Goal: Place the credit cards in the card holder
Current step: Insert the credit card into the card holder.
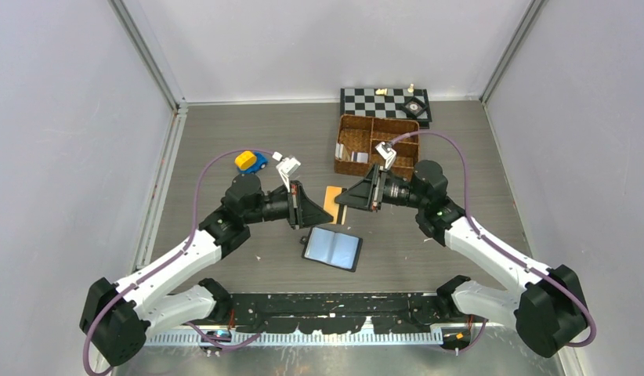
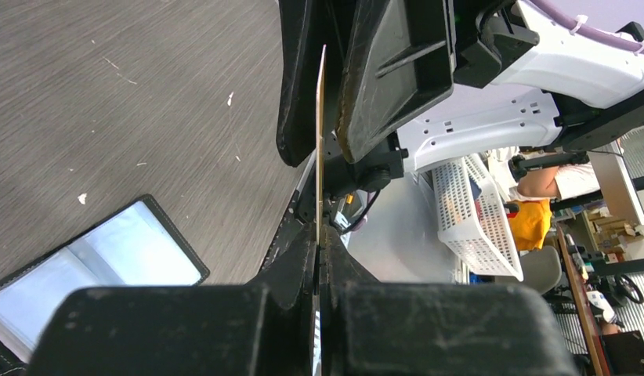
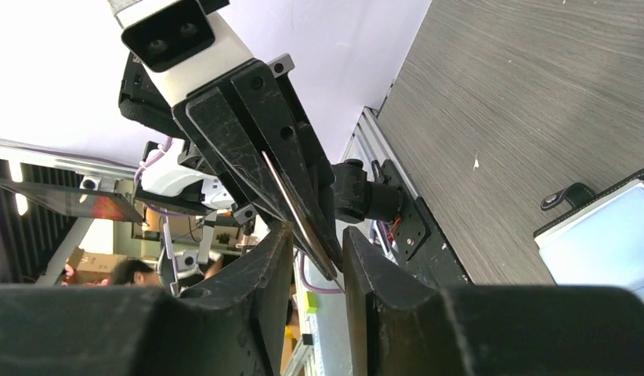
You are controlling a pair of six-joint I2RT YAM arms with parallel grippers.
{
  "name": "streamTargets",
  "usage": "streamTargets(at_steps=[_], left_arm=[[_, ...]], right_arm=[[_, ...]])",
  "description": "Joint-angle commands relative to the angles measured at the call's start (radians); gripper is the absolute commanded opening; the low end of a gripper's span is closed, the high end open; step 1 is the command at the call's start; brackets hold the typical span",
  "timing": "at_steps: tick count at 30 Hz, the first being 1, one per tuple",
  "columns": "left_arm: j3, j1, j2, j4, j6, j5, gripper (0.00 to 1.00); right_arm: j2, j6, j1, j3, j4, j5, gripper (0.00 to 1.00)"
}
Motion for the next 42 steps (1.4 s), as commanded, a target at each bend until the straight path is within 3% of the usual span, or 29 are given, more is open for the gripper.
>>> streamTargets(at_steps=[1, 4, 9, 12, 14, 16, 19, 23, 30, 39, 42], left_arm=[[-0.002, 0.002, -0.024, 0.045, -0.010, -0.039, 0.00], [-0.002, 0.002, -0.025, 0.042, -0.010, -0.045, 0.00], [-0.009, 0.002, -0.026, 0.042, -0.015, -0.063, 0.00], [0.002, 0.002, -0.009, 0.011, -0.006, -0.059, 0.01], [0.019, 0.002, 0.001, -0.057, 0.023, -0.076, 0.16], [0.031, 0.002, 0.003, -0.159, 0.069, -0.136, 0.37], [0.023, 0.003, 0.009, -0.325, 0.125, -0.286, 0.56], [0.018, 0.005, 0.086, -0.466, 0.150, -0.364, 0.69], [0.013, 0.005, 0.211, -0.521, 0.178, -0.411, 0.73], [0.002, 0.004, 0.316, -0.481, 0.201, -0.409, 0.69], [0.005, 0.004, 0.350, -0.477, 0.211, -0.412, 0.64]], right_arm=[[-0.010, 0.043, 0.005, -0.029, 0.100, -0.025, 0.33], [-0.010, 0.044, 0.005, -0.044, 0.101, -0.019, 0.25], [-0.003, 0.061, 0.005, -0.070, 0.127, -0.023, 0.25], [-0.007, 0.072, 0.004, -0.088, 0.140, -0.010, 0.09], [-0.013, 0.067, 0.005, -0.103, 0.112, 0.014, 0.01], [-0.020, 0.037, 0.005, -0.114, 0.014, 0.055, 0.01], [-0.019, -0.004, 0.009, -0.142, -0.134, 0.133, 0.01], [0.031, -0.008, 0.040, -0.171, -0.210, 0.188, 0.00], [0.191, -0.038, 0.098, -0.174, -0.220, 0.238, 0.00], [0.338, -0.136, 0.099, -0.167, -0.220, 0.235, 0.01], [0.387, -0.154, 0.100, -0.153, -0.195, 0.208, 0.01]])
